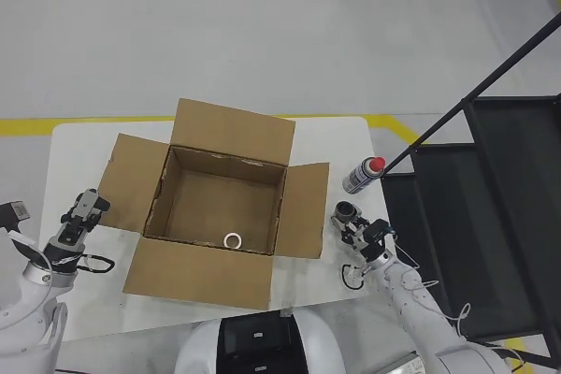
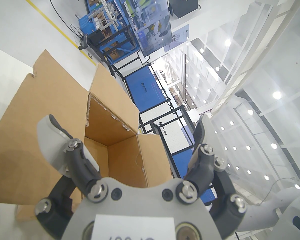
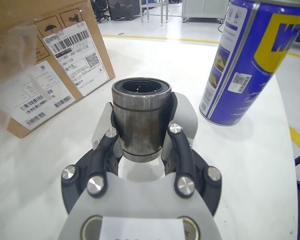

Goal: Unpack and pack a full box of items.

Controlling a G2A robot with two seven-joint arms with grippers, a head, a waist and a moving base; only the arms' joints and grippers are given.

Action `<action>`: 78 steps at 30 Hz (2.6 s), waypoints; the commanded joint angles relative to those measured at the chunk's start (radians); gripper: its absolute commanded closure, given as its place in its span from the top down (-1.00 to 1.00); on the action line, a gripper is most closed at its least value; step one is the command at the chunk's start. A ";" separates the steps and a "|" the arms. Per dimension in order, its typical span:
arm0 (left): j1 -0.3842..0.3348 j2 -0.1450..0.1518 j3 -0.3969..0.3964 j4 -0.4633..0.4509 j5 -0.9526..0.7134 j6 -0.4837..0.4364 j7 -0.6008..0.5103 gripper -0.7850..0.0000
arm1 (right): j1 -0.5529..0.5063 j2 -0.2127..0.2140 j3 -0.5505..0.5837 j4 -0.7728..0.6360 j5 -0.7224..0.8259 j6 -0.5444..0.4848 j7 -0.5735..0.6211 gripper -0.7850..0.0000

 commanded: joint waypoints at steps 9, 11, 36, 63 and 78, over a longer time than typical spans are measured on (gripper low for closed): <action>0.000 0.000 0.000 0.000 0.000 0.000 0.000 1.00 | 0.055 -0.008 -0.034 0.091 0.012 0.087 0.015 -1.00; 0.000 0.000 0.000 0.000 0.000 0.000 0.000 1.00 | 0.062 -0.010 -0.040 0.105 0.022 0.092 0.023 -0.75; 0.000 0.000 0.000 0.000 0.000 0.000 0.000 1.00 | -0.019 0.024 -0.041 -0.001 0.080 0.048 -0.046 1.00; 0.000 0.000 0.000 0.000 0.000 0.000 0.000 1.00 | -0.573 0.116 0.246 -1.081 0.312 -0.061 0.595 1.00; 0.000 0.000 0.000 0.000 0.000 0.000 0.000 1.00 | -0.573 0.116 0.246 -1.081 0.312 -0.061 0.595 1.00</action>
